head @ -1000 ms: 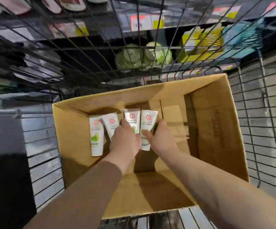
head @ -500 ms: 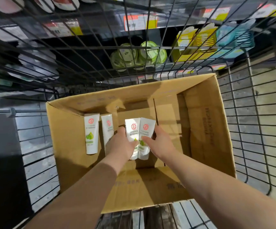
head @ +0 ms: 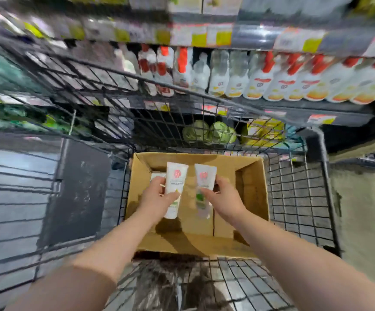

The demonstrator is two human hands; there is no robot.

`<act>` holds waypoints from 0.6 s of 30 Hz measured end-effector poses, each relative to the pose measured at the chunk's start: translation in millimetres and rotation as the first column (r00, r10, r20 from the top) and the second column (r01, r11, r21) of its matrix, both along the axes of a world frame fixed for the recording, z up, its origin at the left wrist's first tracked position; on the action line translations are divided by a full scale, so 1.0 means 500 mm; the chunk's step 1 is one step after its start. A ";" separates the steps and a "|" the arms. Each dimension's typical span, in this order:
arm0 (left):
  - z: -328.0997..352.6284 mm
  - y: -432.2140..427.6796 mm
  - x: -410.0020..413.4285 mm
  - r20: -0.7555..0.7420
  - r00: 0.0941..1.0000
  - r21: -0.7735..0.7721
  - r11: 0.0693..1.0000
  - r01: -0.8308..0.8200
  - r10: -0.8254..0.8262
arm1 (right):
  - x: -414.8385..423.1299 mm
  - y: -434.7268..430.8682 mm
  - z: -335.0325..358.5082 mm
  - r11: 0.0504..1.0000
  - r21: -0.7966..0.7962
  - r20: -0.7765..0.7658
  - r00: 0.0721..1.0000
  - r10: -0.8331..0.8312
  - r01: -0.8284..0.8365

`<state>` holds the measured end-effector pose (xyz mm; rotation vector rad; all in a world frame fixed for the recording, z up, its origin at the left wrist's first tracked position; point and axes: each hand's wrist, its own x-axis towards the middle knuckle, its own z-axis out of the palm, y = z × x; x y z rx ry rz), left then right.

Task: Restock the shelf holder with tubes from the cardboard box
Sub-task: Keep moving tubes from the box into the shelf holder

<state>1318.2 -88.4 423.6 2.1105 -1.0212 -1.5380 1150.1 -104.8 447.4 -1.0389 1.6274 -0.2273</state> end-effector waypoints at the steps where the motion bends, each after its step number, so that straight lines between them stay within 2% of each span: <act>1: 0.034 0.005 0.007 0.000 1.000 -0.028 0.999 -0.031 0.031 | 0.007 -0.002 0.031 1.000 -0.029 0.018 1.000 0.013 -0.012; 5: 0.184 0.056 0.039 -0.042 0.976 -0.122 0.968 -0.219 0.216 | 0.047 0.005 0.165 0.979 -0.166 0.021 0.992 0.124 -0.119; 11: 0.364 0.157 0.120 0.084 0.941 -0.299 0.909 -0.289 0.327 | 0.150 0.023 0.350 0.904 -0.329 0.148 0.930 0.335 -0.273; 18: 0.553 0.246 0.242 -0.037 0.859 -0.515 0.727 -0.454 0.510 | 0.313 0.071 0.529 0.764 -0.535 0.178 0.836 0.518 -0.360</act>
